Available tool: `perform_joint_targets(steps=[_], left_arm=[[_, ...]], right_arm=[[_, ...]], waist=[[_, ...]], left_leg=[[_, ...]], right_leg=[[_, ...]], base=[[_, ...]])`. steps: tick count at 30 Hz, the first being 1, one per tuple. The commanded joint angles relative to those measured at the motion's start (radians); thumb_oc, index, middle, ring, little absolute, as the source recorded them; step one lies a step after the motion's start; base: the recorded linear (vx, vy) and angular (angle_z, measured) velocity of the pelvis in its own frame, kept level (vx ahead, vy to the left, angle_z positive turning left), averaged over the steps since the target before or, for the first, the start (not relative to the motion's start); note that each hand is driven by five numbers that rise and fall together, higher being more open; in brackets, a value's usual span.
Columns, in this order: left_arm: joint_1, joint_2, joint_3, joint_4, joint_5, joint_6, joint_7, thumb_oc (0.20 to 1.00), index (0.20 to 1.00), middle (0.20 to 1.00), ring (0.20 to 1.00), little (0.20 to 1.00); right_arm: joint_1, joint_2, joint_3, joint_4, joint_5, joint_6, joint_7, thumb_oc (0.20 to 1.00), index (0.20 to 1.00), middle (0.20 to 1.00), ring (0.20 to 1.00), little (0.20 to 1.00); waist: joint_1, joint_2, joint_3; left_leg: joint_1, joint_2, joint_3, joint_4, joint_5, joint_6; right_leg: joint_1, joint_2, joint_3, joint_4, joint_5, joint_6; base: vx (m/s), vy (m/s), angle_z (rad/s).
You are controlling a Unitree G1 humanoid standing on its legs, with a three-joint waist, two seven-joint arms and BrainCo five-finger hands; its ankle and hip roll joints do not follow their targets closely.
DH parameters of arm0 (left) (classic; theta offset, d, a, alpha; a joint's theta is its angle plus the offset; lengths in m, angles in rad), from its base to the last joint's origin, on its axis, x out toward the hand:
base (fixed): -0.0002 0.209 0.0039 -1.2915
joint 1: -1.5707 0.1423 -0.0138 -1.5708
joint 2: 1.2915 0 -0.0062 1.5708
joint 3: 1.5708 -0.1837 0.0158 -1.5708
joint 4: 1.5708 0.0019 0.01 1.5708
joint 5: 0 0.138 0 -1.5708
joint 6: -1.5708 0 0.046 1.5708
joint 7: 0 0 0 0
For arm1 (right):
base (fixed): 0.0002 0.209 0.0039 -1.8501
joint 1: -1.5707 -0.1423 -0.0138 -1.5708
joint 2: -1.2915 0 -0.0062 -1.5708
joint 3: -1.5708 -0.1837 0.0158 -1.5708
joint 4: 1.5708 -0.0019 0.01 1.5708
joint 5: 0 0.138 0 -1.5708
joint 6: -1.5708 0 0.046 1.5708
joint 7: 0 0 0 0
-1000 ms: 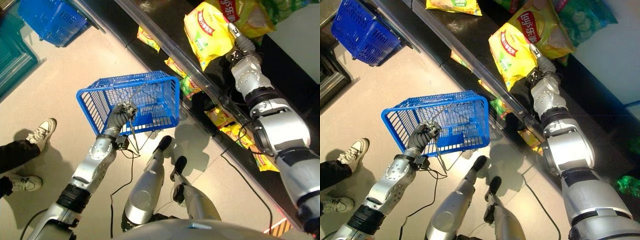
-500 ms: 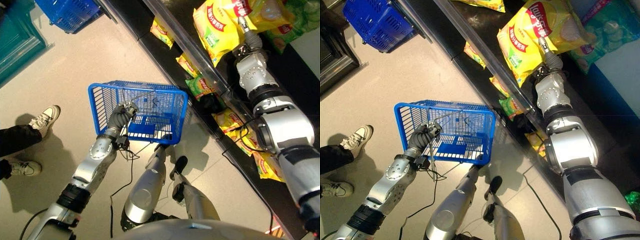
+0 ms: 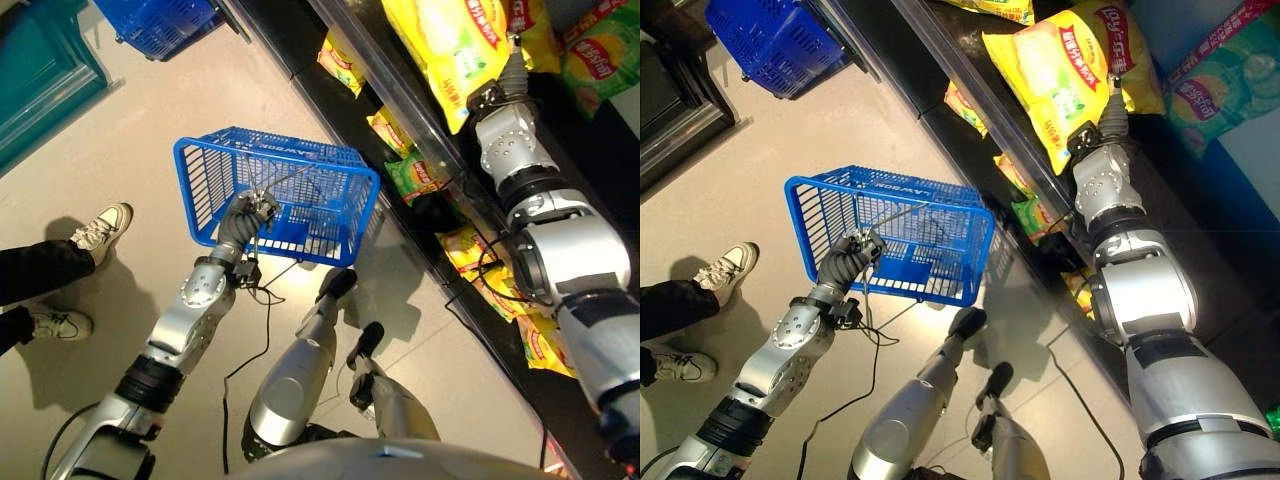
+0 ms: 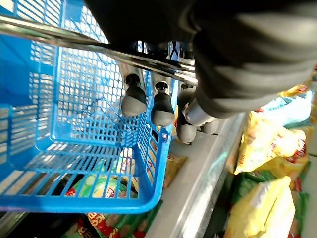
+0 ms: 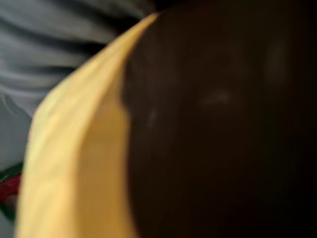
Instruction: Pick up the snacks into the basket
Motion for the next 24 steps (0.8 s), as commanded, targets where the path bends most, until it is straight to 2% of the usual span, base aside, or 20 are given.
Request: perform_joint_targets(steps=[1,2,3,4,6,7,10,12,16,17,18,19,20,21,22,23,24], left_arm=[[0.008,-0.011,0.084,-0.155,-0.01,-0.137,0.017,0.2,0.2,0.2,0.2,0.2],[0.012,-0.011,0.084,-0.155,-0.01,-0.138,0.016,0.2,0.2,0.2,0.2,0.2],[0.04,-0.03,0.128,-0.139,-0.003,-0.144,0.026,0.2,0.2,0.2,0.2,0.2],[0.043,-0.03,0.127,-0.14,-0.003,-0.145,0.025,0.2,0.2,0.2,0.2,0.2],[0.071,-0.039,0.169,-0.124,-0.004,-0.142,0.022,0.2,0.2,0.2,0.2,0.2],[0.074,-0.04,0.169,-0.125,-0.004,-0.142,0.021,0.2,0.2,0.2,0.2,0.2],[0.116,-0.053,0.205,-0.121,-0.006,-0.132,0.012,0.2,0.2,0.2,0.2,0.2],[0.153,-0.069,0.234,-0.107,-0.019,-0.117,0.0,0.2,0.2,0.2,0.2,0.2],[0.169,-0.074,0.25,-0.099,-0.022,-0.113,-0.006,0.2,0.2,0.2,0.2,0.2],[0.185,-0.084,0.268,-0.087,-0.03,-0.106,-0.008,0.2,0.2,0.2,0.2,0.2],[0.195,-0.09,0.268,-0.091,-0.03,-0.098,-0.012,0.2,0.2,0.2,0.2,0.2],[0.206,-0.108,0.273,-0.08,-0.041,-0.086,-0.017,0.2,0.2,0.2,0.2,0.2],[0.207,-0.109,0.272,-0.081,-0.041,-0.086,-0.017,0.2,0.2,0.2,0.2,0.2],[0.213,-0.119,0.271,-0.072,-0.035,-0.077,-0.019,0.2,0.2,0.2,0.2,0.2],[0.219,-0.124,0.272,-0.066,-0.027,-0.078,-0.024,0.2,0.2,0.2,0.2,0.2],[0.219,-0.124,0.272,-0.066,-0.027,-0.078,-0.024,0.2,0.2,0.2,0.2,0.2],[0.224,-0.133,0.268,-0.064,-0.015,-0.073,-0.041,0.2,0.2,0.2,0.2,0.2]], right_arm=[[0.102,0.038,0.047,-0.29,-0.009,-0.115,0.029,0.2,0.2,0.2,0.2,0.2],[0.114,0.042,0.048,-0.304,-0.014,-0.115,0.021,0.2,0.2,0.2,0.2,0.2],[0.297,0.084,0.048,-0.524,-0.076,-0.141,0.038,0.2,0.2,0.2,0.2,0.2],[0.307,0.086,0.049,-0.535,-0.081,-0.14,0.031,0.2,0.2,0.2,0.2,0.2],[0.477,0.105,0.029,-0.678,-0.135,-0.142,0.056,0.2,0.2,0.2,0.2,0.2],[0.483,0.106,0.03,-0.684,-0.138,-0.141,0.053,0.2,0.2,0.2,0.2,0.2],[0.638,0.119,0.027,-0.796,-0.172,-0.122,0.085,0.2,0.2,0.2,0.2,0.2],[0.778,0.126,0.004,-0.859,-0.206,-0.103,0.114,0.2,0.2,0.2,0.2,0.2],[0.847,0.116,-0.013,-0.895,-0.223,-0.081,0.13,0.2,0.2,0.2,0.2,0.2],[0.913,0.117,-0.024,-0.922,-0.234,-0.068,0.15,0.2,0.2,0.2,0.2,0.2],[0.941,0.106,-0.027,-0.938,-0.243,-0.054,0.153,0.2,0.2,0.2,0.2,0.2],[0.992,0.087,-0.034,-0.968,-0.27,-0.04,0.169,0.2,0.2,0.2,0.2,0.2],[0.995,0.087,-0.034,-0.971,-0.271,-0.039,0.168,0.2,0.2,0.2,0.2,0.2],[1.019,0.087,-0.039,-0.978,-0.278,-0.036,0.175,0.2,0.2,0.2,0.2,0.2],[1.044,0.063,-0.031,-0.979,-0.316,-0.02,0.191,0.2,0.2,0.2,0.2,0.2],[1.044,0.063,-0.031,-0.979,-0.316,-0.02,0.19,0.2,0.2,0.2,0.2,0.2],[1.082,0.036,-0.027,-0.976,-0.361,-0.002,0.204,0.2,0.2,0.2,0.2,0.2]], waist=[[-0.007,-0.033,0.0],[-0.005,-0.033,-0.003],[-0.046,-0.038,0.002],[-0.043,-0.039,-0.003],[-0.079,-0.035,-0.011],[-0.078,-0.035,-0.013],[-0.102,-0.03,-0.046],[-0.133,-0.036,-0.081],[-0.157,-0.034,-0.104],[-0.181,-0.032,-0.117],[-0.192,-0.026,-0.126],[-0.219,-0.007,-0.137],[-0.221,-0.006,-0.138],[-0.237,0.006,-0.145],[-0.255,0.027,-0.154],[-0.255,0.027,-0.154],[-0.275,0.038,-0.164]], left_leg=[[0.039,0.013,0.069,0.096,-0.172,0.028],[0.04,0.015,0.073,0.096,-0.173,0.029],[0.06,0.048,0.13,0.109,-0.19,0.034],[0.057,0.049,0.134,0.104,-0.182,0.034],[0.073,0.081,0.167,0.11,-0.18,0.04],[0.073,0.082,0.169,0.111,-0.182,0.04],[0.088,0.126,0.202,0.111,-0.19,0.039],[0.115,0.141,0.203,0.097,-0.182,0.033],[0.123,0.153,0.196,0.081,-0.165,0.023],[0.145,0.174,0.197,0.064,-0.141,0.005],[0.152,0.186,0.198,0.055,-0.129,0.0],[0.175,0.217,0.188,0.025,-0.093,-0.016],[0.176,0.217,0.186,0.023,-0.092,-0.017],[0.19,0.236,0.179,0.0,-0.068,-0.027],[0.207,0.274,0.172,-0.041,-0.027,-0.041],[0.208,0.274,0.172,-0.042,-0.027,-0.041],[0.215,0.303,0.162,-0.068,0.006,-0.054]], right_leg=[[0.01,-0.016,0.057,0.066,0.076,0.05],[0.008,-0.015,0.062,0.067,0.077,0.05],[-0.003,-0.006,0.099,0.074,0.092,0.056],[-0.007,-0.005,0.103,0.071,0.099,0.057],[-0.014,-0.006,0.135,0.101,0.104,0.062],[-0.015,-0.005,0.138,0.103,0.103,0.062],[0.012,-0.032,0.171,0.122,0.093,0.051],[0.045,-0.033,0.252,0.144,0.082,0.056],[0.048,-0.024,0.305,0.138,0.065,0.057],[0.058,0.0,0.308,0.134,-0.002,0.042],[0.057,0.005,0.299,0.143,-0.023,0.037],[0.057,0.036,0.298,0.178,-0.06,0.018],[0.057,0.037,0.296,0.18,-0.061,0.018],[0.058,0.055,0.291,0.195,-0.078,0.006],[0.051,0.083,0.281,0.221,-0.092,-0.009],[0.051,0.083,0.281,0.221,-0.092,-0.009],[0.056,0.114,0.286,0.209,-0.093,-0.021]], base=[[-0.09,0.125,-0.4],[-0.1,0.148,-0.61],[-0.1,0.126,-0.62],[-0.11,0.133,-0.72],[-0.07,0.012,-0.84],[-0.08,-0.006,-0.93],[-0.08,-0.06,-0.88],[-0.09,-0.135,-0.66],[-0.08,-0.156,-0.44],[-0.04,-0.188,-0.32],[-0.11,-0.396,-0.11],[-0.08,-0.247,0.02],[-0.11,-0.299,0.17],[-0.15,-0.267,0.27],[-0.15,-0.264,0.27],[-0.22,-0.372,0.0],[-0.11,-0.195,-0.24]])
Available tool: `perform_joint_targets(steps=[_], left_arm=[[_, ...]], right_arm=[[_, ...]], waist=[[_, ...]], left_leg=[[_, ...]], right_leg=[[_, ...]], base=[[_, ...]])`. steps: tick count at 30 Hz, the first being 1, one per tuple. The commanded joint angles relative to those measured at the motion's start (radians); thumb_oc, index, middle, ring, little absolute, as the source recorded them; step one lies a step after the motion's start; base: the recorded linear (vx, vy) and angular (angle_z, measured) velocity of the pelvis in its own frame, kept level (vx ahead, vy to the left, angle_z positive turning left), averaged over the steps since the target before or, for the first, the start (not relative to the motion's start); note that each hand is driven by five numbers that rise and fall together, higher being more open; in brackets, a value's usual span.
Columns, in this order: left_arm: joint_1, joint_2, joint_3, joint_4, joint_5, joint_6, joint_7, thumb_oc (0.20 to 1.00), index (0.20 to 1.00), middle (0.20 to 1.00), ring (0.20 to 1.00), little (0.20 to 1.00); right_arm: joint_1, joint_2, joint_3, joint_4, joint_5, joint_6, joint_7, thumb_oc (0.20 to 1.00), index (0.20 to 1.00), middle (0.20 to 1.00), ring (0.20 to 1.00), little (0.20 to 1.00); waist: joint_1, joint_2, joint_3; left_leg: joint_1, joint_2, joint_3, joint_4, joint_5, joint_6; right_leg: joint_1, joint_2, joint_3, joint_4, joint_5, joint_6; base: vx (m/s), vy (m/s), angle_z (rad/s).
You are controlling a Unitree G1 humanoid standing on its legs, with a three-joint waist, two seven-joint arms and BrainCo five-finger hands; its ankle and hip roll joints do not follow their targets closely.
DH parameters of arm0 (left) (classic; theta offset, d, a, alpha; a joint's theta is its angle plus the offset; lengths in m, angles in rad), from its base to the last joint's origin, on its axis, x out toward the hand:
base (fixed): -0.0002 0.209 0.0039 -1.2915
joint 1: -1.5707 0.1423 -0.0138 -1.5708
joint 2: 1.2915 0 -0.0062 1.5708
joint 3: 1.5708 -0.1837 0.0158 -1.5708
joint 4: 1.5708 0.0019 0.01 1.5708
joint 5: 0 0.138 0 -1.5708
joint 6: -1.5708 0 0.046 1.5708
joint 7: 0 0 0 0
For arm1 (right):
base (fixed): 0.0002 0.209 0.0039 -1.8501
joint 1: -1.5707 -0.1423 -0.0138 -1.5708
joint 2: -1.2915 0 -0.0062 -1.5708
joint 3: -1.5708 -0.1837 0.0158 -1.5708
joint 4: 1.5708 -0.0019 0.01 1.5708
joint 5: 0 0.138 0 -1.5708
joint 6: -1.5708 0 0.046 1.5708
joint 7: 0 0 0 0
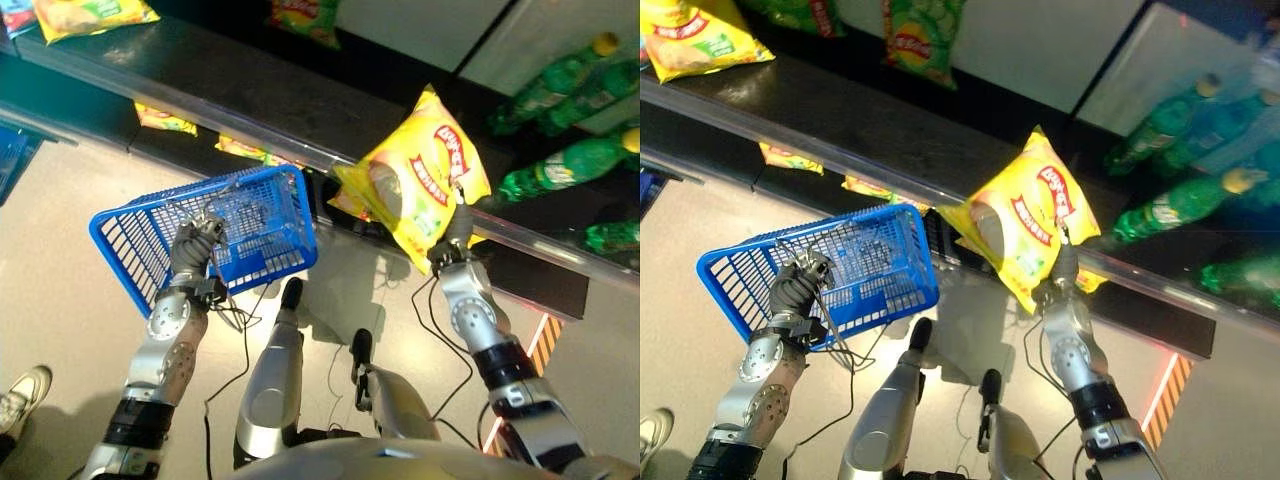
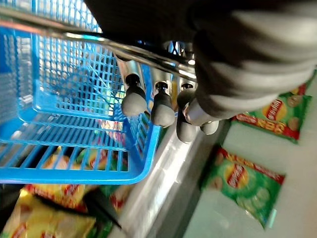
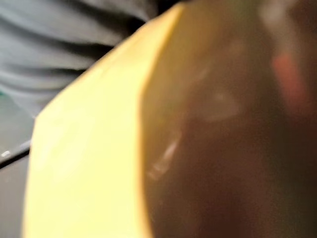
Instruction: Pick up the snacks into the basket
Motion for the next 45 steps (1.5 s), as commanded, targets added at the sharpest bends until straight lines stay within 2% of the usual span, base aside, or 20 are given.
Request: perform_joint_targets(steps=[1,4,6,8,12,13,14,17,21,24,25,26,28,31,32,35,37,38,41,45], left_arm=[[-0.04,0.005,0.017,-0.07,0.016,-0.076,-0.051,0.2,0.2,0.2,0.2,0.2],[-0.042,-0.016,-0.006,-0.047,0.022,-0.067,-0.085,0.2,0.2,0.2,0.2,0.2],[-0.036,-0.021,-0.022,-0.04,0.034,-0.059,-0.122,0.2,0.2,0.2,0.2,0.2],[-0.014,-0.033,-0.029,-0.053,0.03,-0.051,-0.157,0.2,0.2,0.2,0.2,0.2],[0.014,-0.058,-0.03,-0.063,0.011,-0.048,-0.191,0.2,0.2,0.2,0.2,0.2],[0.015,-0.058,-0.03,-0.063,0.011,-0.048,-0.191,0.2,0.2,0.2,0.2,0.2],[0.001,-0.056,-0.038,-0.054,0.009,-0.049,-0.185,0.2,0.2,0.2,0.2,0.2],[-0.031,-0.041,-0.064,-0.03,0.04,-0.035,-0.199,0.2,0.2,0.2,0.2,0.2],[-0.013,-0.035,-0.06,-0.032,0.059,-0.027,-0.198,0.2,0.2,0.2,0.2,0.2],[-0.005,-0.028,-0.055,-0.025,0.069,-0.025,-0.197,0.2,0.2,0.2,0.2,0.2],[-0.012,-0.027,-0.063,-0.007,0.072,-0.023,-0.193,0.2,0.2,0.2,0.2,0.2],[-0.015,-0.022,-0.07,-0.008,0.068,-0.019,-0.202,0.2,0.2,0.2,0.2,0.2],[-0.03,-0.02,-0.093,-0.012,0.061,-0.017,-0.217,0.2,0.2,0.2,0.2,0.2],[-0.052,-0.019,-0.132,-0.004,0.059,-0.02,-0.233,0.2,0.2,0.2,0.2,0.2],[-0.065,-0.014,-0.156,-0.015,0.053,-0.021,-0.239,0.2,0.2,0.2,0.2,0.2],[-0.135,-0.011,-0.232,-0.023,0.027,-0.021,-0.243,0.2,0.2,0.2,0.2,0.2],[-0.156,-0.015,-0.251,-0.023,0.022,-0.025,-0.242,0.2,0.2,0.2,0.2,0.2],[-0.212,-0.021,-0.31,-0.022,0.014,-0.032,-0.231,0.2,0.2,0.2,0.2,0.2],[-0.296,-0.035,-0.388,-0.02,0.003,-0.044,-0.216,0.2,0.2,0.2,0.2,0.2],[-0.357,-0.05,-0.445,-0.011,-0.008,-0.051,-0.198,0.2,0.2,0.2,0.2,0.2]], right_arm=[[-0.001,-0.043,0.009,-0.052,-0.073,-0.011,0.057,0.2,0.2,0.2,0.2,0.2],[0.073,-0.086,-0.003,-0.053,-0.135,0.021,0.082,0.2,0.2,0.2,0.2,0.2],[0.102,-0.104,-0.004,-0.048,-0.161,0.037,0.107,0.2,0.2,0.2,0.2,0.2],[0.133,-0.114,-0.005,-0.043,-0.191,0.05,0.131,0.2,0.2,0.2,0.2,0.2],[0.193,-0.112,-0.019,-0.024,-0.261,0.062,0.162,0.2,0.2,0.2,0.2,0.2],[0.194,-0.113,-0.019,-0.024,-0.261,0.062,0.162,0.2,0.2,0.2,0.2,0.2],[0.231,-0.103,-0.036,-0.021,-0.277,0.059,0.169,0.2,0.2,0.2,0.2,0.2],[0.259,-0.069,-0.05,-0.008,-0.308,0.059,0.152,0.2,0.2,0.2,0.2,0.2],[0.26,-0.047,-0.016,0.004,-0.348,0.068,0.169,0.2,0.2,0.2,0.2,0.2],[0.244,-0.051,0.008,0.027,-0.4,0.073,0.167,0.2,0.2,0.2,0.2,0.2],[0.229,-0.053,0.025,0.051,-0.435,0.072,0.171,0.2,0.2,0.2,0.2,0.2],[0.207,-0.078,0.046,0.056,-0.495,0.076,0.176,0.2,0.2,0.2,0.2,0.2],[0.192,-0.109,0.064,0.064,-0.56,0.078,0.178,0.2,0.2,0.2,0.2,0.2],[0.174,-0.145,0.1,0.086,-0.624,0.068,0.194,0.2,0.2,0.2,0.2,0.2],[0.134,-0.165,0.156,0.103,-0.674,0.07,0.2,0.2,0.2,0.2,0.2,0.2],[0.046,-0.205,0.27,0.158,-0.762,0.069,0.216,0.2,0.2,0.2,0.2,0.2],[0.02,-0.214,0.297,0.178,-0.782,0.07,0.215,0.2,0.2,0.2,0.2,0.2],[-0.069,-0.22,0.38,0.228,-0.843,0.067,0.204,0.2,0.2,0.2,0.2,0.2],[-0.19,-0.19,0.487,0.33,-0.913,0.066,0.185,0.2,0.2,0.2,0.2,0.2],[-0.273,-0.144,0.532,0.397,-0.913,0.067,0.16,0.2,0.2,0.2,0.2,0.2]], waist=[[-0.021,0.021,-0.151],[-0.045,0.023,-0.147],[-0.062,0.004,-0.146],[-0.079,0.002,-0.174],[-0.119,0.041,-0.239],[-0.118,0.042,-0.237],[-0.153,0.051,-0.253],[-0.187,0.038,-0.28],[-0.172,0.03,-0.276],[-0.162,0.022,-0.261],[-0.157,0.023,-0.254],[-0.141,0.028,-0.26],[-0.136,0.027,-0.27],[-0.14,0.017,-0.272],[-0.123,0.013,-0.261],[-0.118,0.019,-0.201],[-0.118,0.022,-0.185],[-0.112,0.03,-0.141],[-0.102,0.04,-0.094],[-0.096,0.047,-0.063]], left_leg=[[0.027,0.074,-0.044,-0.073,0.033,0.005],[0.028,0.049,-0.054,-0.033,0.022,0.003],[0.062,-0.067,-0.08,0.078,-0.092,0.026],[0.092,-0.155,-0.041,0.147,-0.183,0.057],[0.191,-0.251,0.013,0.112,-0.238,0.098],[0.196,-0.25,0.014,0.11,-0.239,0.098],[0.232,-0.203,0.072,0.023,-0.217,0.101],[0.264,-0.171,0.071,-0.086,-0.175,0.108],[0.286,-0.155,0.088,-0.134,-0.161,0.123],[0.285,-0.134,0.099,-0.124,-0.154,0.125],[0.277,-0.129,0.09,-0.115,-0.148,0.126],[0.267,-0.114,0.096,-0.114,-0.147,0.122],[0.26,-0.119,0.074,-0.112,-0.148,0.121],[0.25,-0.137,0.057,-0.101,-0.151,0.122],[0.224,-0.142,0.07,-0.089,-0.155,0.116],[0.157,-0.151,0.054,-0.024,-0.159,0.104],[0.13,-0.154,0.049,0.003,-0.163,0.098],[0.09,-0.16,0.036,0.048,-0.166,0.092],[0.038,-0.162,0.016,0.092,-0.165,0.085],[0.0,-0.166,0.0,0.115,-0.16,0.082]], right_leg=[[-0.004,0.044,0.008,0.002,-0.009,0.017],[0.006,0.055,0.02,-0.021,0.024,0.007],[0.005,0.044,0.032,-0.054,0.056,0.003],[0.006,0.041,0.052,-0.092,0.088,0.009],[0.001,0.084,0.084,-0.117,0.126,0.023],[0.004,0.085,0.085,-0.117,0.125,0.023],[0.0,0.093,0.074,-0.126,0.148,0.036],[0.004,0.094,0.056,-0.145,0.15,0.037],[-0.011,0.108,0.044,-0.093,0.135,0.042],[-0.042,0.106,0.024,0.001,0.123,0.067],[-0.047,0.1,0.026,0.026,0.117,0.073],[-0.026,0.049,-0.006,0.01,0.11,0.071],[-0.004,0.02,0.031,-0.022,0.112,0.072],[-0.01,0.037,0.093,-0.062,0.124,0.068],[-0.011,0.009,0.045,-0.108,0.138,0.072],[-0.057,0.029,0.06,-0.085,0.132,0.056],[-0.07,0.023,0.039,-0.08,0.131,0.053],[-0.106,0.025,0.018,-0.047,0.127,0.044],[-0.152,0.029,-0.014,-0.001,0.118,0.034],[-0.179,0.03,-0.025,0.016,0.112,0.03]], base=[[-0.15,-0.266,-0.22],[-0.15,-0.177,-0.2],[-0.2,-0.174,-0.15],[-0.09,-0.07,-0.13],[0.0,-0.011,-0.48],[-0.06,0.014,-0.34],[-0.06,0.04,-0.4],[-0.06,0.049,0.11],[-0.08,0.06,-0.33],[-0.1,-0.016,-0.76],[-0.13,-0.081,-0.12],[-0.13,-0.08,-0.01],[-0.05,-0.082,0.02],[-0.02,-0.05,0.18],[-0.06,-0.055,0.3],[-0.18,-0.094,0.0],[-0.14,-0.069,0.21],[-0.11,-0.063,0.25],[-0.13,-0.105,0.29],[-0.06,-0.063,0.18]])
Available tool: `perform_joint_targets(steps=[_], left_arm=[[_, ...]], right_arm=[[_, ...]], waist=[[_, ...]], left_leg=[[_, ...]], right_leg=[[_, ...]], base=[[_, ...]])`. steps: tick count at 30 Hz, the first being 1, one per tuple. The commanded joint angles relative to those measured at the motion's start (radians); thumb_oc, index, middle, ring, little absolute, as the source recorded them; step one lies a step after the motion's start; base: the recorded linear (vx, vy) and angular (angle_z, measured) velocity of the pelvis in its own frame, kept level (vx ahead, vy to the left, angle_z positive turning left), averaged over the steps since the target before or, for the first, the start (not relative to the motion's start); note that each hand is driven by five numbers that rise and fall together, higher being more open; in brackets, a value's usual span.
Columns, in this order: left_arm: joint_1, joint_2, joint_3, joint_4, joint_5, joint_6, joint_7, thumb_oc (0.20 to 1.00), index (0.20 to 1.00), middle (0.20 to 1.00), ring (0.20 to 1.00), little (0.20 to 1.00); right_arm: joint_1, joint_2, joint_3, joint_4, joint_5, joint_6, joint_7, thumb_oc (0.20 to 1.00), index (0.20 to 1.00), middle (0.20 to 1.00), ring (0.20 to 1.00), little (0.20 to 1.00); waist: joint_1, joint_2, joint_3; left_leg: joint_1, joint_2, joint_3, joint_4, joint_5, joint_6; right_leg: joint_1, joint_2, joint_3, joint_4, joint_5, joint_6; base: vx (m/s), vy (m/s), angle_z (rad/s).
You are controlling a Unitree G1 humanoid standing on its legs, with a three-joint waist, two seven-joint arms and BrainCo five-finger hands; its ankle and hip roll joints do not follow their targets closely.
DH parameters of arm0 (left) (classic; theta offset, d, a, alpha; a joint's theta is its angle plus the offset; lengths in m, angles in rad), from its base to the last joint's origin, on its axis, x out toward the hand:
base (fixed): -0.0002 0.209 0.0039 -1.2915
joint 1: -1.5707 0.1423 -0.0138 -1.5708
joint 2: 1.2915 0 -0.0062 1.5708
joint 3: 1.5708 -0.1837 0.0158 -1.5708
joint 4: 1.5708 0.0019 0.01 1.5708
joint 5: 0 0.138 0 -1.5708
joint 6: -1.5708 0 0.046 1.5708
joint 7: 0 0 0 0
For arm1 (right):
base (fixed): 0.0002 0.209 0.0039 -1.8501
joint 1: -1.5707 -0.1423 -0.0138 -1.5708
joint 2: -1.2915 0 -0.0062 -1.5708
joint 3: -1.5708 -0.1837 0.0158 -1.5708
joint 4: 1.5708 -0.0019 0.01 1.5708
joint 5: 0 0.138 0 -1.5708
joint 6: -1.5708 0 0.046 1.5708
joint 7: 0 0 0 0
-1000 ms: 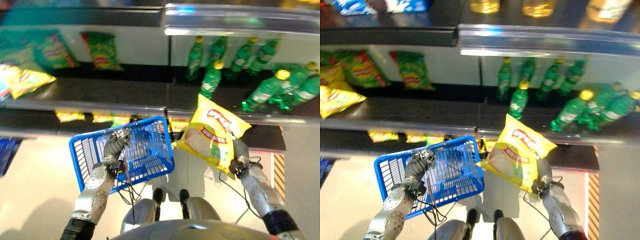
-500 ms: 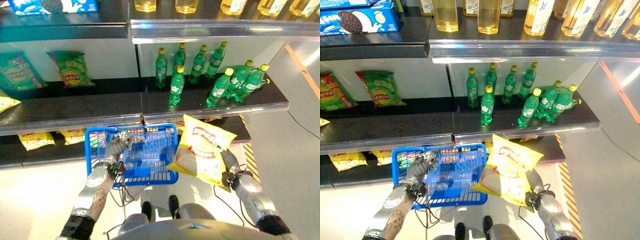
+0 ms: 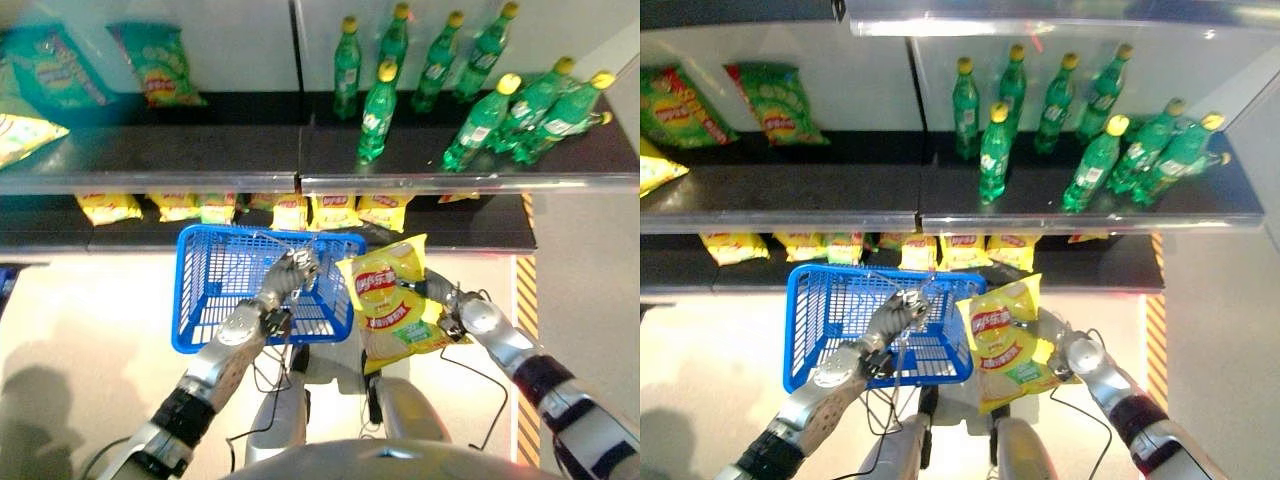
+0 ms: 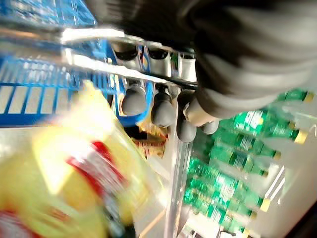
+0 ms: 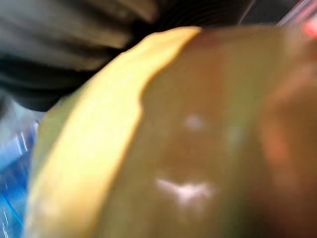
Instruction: Pick up the snacks into the basket
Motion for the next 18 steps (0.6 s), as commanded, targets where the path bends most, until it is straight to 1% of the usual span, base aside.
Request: perform_joint_targets(steps=[1,5,9,15,18], left_arm=[[-0.102,-0.041,-0.004,-0.123,-0.032,-0.109,-0.009,0.2,0.2,0.2,0.2,0.2],[-0.147,-0.068,-0.043,-0.117,-0.036,-0.114,0.01,0.2,0.2,0.2,0.2,0.2],[-0.187,-0.09,-0.076,-0.11,-0.042,-0.118,0.022,0.2,0.2,0.2,0.2,0.2],[-0.21,-0.111,-0.096,-0.107,-0.058,-0.12,0.041,0.2,0.2,0.2,0.2,0.2],[-0.205,-0.107,-0.107,-0.134,-0.077,-0.122,0.055,0.2,0.2,0.2,0.2,0.2]], right_arm=[[-0.061,0.048,0.024,-0.048,-0.015,-0.044,-0.025,0.2,0.2,0.2,0.2,0.2],[-0.127,0.077,0.065,-0.002,-0.023,-0.042,-0.041,0.2,0.2,0.2,0.2,0.2],[-0.193,0.109,0.108,0.076,-0.062,-0.039,-0.059,0.2,0.2,0.2,0.2,0.2],[-0.248,0.144,0.121,0.131,-0.067,-0.03,-0.089,0.2,0.2,0.2,0.2,0.2],[-0.286,0.173,0.087,0.189,-0.016,-0.021,-0.132,0.2,0.2,0.2,0.2,0.2]], waist=[[-0.001,-0.034,-0.006],[0.006,-0.022,0.025],[0.018,-0.009,0.052],[0.027,-0.005,0.079],[0.04,0.005,0.099]], left_leg=[[-0.002,-0.124,0.012,0.099,-0.11,0.081],[-0.027,-0.122,0.003,0.102,-0.099,0.078],[-0.042,-0.123,-0.009,0.098,-0.088,0.073],[-0.052,-0.122,-0.01,0.092,-0.081,0.073],[-0.065,-0.123,-0.012,0.098,-0.078,0.077]], right_leg=[[0.039,-0.003,-0.004,-0.099,0.028,0.077],[0.014,-0.002,-0.007,-0.089,0.029,0.073],[0.001,-0.003,-0.01,-0.088,0.028,0.07],[-0.01,-0.002,-0.009,-0.093,0.036,0.069],[-0.022,-0.001,-0.004,-0.089,0.042,0.068]], base=[[-0.05,-0.035,0.14],[-0.06,-0.034,0.08],[-0.03,-0.019,0.09],[-0.03,-0.007,0.06],[-0.04,0.008,0.01]])
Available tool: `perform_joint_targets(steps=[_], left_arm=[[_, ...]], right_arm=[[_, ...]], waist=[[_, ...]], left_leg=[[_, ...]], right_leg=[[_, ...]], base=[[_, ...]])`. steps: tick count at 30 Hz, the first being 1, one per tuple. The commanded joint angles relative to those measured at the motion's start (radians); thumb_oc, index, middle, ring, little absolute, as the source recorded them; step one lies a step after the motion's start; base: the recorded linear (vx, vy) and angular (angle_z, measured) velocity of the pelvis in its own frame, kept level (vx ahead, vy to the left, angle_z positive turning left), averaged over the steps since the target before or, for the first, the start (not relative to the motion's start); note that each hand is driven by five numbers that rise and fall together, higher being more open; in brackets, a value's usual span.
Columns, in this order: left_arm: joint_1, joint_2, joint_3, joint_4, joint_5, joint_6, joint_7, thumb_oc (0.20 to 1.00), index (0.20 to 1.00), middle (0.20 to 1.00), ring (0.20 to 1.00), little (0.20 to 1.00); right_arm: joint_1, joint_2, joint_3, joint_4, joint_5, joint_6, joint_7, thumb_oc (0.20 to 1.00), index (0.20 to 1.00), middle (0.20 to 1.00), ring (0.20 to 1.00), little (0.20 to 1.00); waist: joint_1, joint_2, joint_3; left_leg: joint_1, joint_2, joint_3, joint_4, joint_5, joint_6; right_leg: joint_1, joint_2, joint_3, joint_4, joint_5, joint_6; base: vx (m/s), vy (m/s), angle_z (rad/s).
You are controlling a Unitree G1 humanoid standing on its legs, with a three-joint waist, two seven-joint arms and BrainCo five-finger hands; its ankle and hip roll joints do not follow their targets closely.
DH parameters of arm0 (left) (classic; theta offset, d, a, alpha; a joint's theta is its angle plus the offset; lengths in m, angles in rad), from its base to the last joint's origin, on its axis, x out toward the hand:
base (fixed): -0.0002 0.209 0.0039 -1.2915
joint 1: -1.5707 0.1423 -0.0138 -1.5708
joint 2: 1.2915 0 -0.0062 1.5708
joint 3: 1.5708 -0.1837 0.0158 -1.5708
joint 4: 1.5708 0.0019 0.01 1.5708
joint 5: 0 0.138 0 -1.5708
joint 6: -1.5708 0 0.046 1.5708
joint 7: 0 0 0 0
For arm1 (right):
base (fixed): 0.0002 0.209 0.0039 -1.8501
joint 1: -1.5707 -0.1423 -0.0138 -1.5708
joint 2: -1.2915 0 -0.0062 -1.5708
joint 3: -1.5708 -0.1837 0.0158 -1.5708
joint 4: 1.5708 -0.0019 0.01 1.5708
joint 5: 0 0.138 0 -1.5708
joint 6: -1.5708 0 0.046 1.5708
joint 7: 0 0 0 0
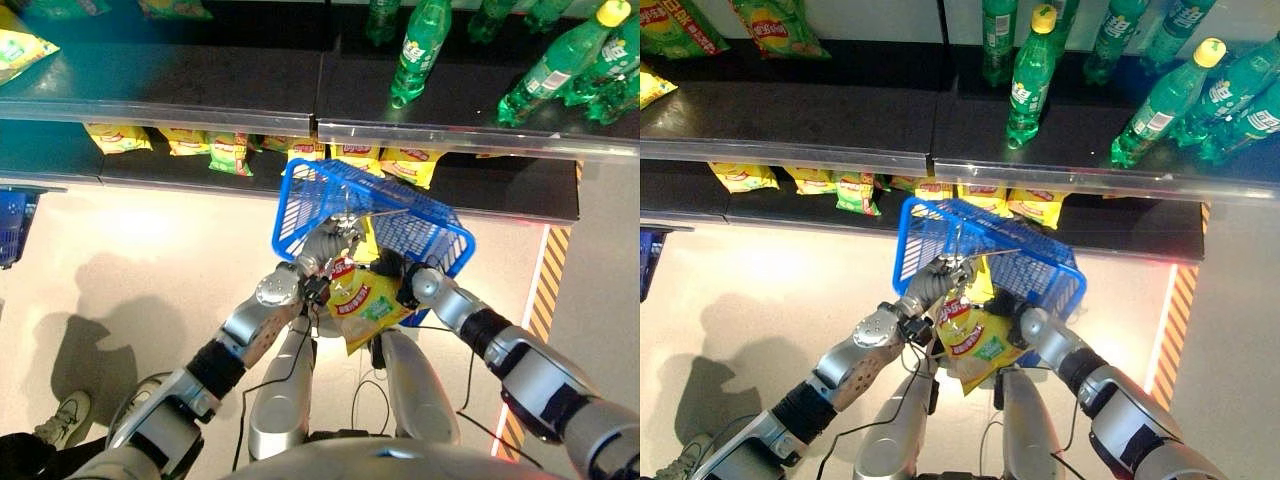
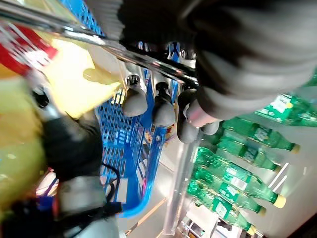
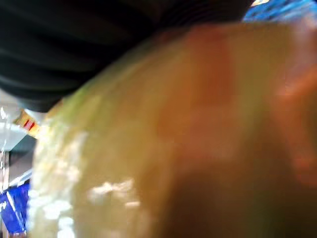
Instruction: Pick up the snacks into the basket
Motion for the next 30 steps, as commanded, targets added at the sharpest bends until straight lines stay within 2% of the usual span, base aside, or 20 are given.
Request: perform_joint_targets(steps=[1,5,9,15,23,25,27,30], left_arm=[[-0.043,-0.054,-0.009,-0.163,-0.08,-0.113,-0.002,0.2,0.2,0.2,0.2,0.2],[-0.041,-0.041,-0.027,-0.205,-0.106,-0.105,0.0,0.2,0.2,0.2,0.2,0.2],[-0.046,-0.021,-0.061,-0.265,-0.137,-0.09,-0.006,0.2,0.2,0.2,0.2,0.2],[-0.057,-0.009,-0.101,-0.34,-0.168,-0.072,-0.025,0.2,0.2,0.2,0.2,0.2],[-0.072,-0.013,-0.125,-0.364,-0.188,-0.063,-0.032,0.2,0.2,0.2,0.2,0.2],[-0.076,-0.018,-0.125,-0.362,-0.193,-0.06,-0.032,0.2,0.2,0.2,0.2,0.2],[-0.077,-0.02,-0.121,-0.359,-0.195,-0.062,-0.033,0.2,0.2,0.2,0.2,0.2],[-0.064,-0.029,-0.09,-0.337,-0.197,-0.074,-0.028,0.2,0.2,0.2,0.2,0.2]], right_arm=[[-0.104,0.046,-0.08,0.044,0.116,-0.022,-0.096,0.2,0.2,0.2,0.2,0.2],[-0.202,0.043,-0.147,0.165,0.212,-0.018,-0.152,0.2,0.2,0.2,0.2,0.2],[-0.348,0.023,-0.237,0.373,0.338,-0.002,-0.218,0.2,0.2,0.2,0.2,0.2],[-0.445,-0.038,-0.334,0.478,0.489,0.008,-0.258,0.2,0.2,0.2,0.2,0.2],[-0.461,-0.068,-0.328,0.521,0.487,0.027,-0.249,0.2,0.2,0.2,0.2,0.2],[-0.46,-0.068,-0.328,0.539,0.476,0.038,-0.25,1.0,1.0,1.0,1.0,1.0],[-0.444,-0.063,-0.317,0.532,0.457,0.038,-0.242,1.0,1.0,1.0,1.0,1.0],[-0.406,-0.034,-0.258,0.491,0.343,0.037,-0.242,1.0,1.0,1.0,1.0,1.0]], waist=[[0.028,-0.005,0.015],[0.042,0.008,0.034],[0.067,0.032,0.065],[0.097,0.07,0.069],[0.116,0.092,0.069],[0.118,0.099,0.069],[0.118,0.102,0.069],[0.108,0.095,0.069]], left_leg=[[-0.009,-0.11,0.028,0.062,-0.086,0.092],[-0.021,-0.118,0.023,0.063,-0.081,0.094],[-0.044,-0.13,0.012,0.076,-0.079,0.096],[-0.094,-0.147,-0.014,0.073,-0.068,0.096],[-0.12,-0.156,-0.036,0.069,-0.061,0.098],[-0.12,-0.159,-0.038,0.066,-0.059,0.097],[-0.115,-0.158,-0.039,0.06,-0.057,0.095],[-0.077,-0.151,-0.031,0.039,-0.054,0.089]], right_leg=[[0.032,0.007,0.02,-0.155,0.075,0.076],[0.021,0.007,0.015,-0.152,0.077,0.076],[0.004,0.002,0.002,-0.142,0.079,0.076],[-0.038,-0.015,-0.03,-0.133,0.071,0.077],[-0.061,-0.026,-0.048,-0.129,0.068,0.077],[-0.059,-0.028,-0.05,-0.13,0.067,0.075],[-0.054,-0.03,-0.054,-0.133,0.067,0.076],[-0.022,-0.031,-0.052,-0.149,0.071,0.079]], base=[[-0.04,0.022,0.0],[-0.02,0.009,0.04],[-0.03,0.008,0.06],[0.0,0.009,0.18],[0.01,0.007,0.15],[0.01,0.008,0.09],[0.02,0.017,0.07],[0.01,0.008,0.01]])
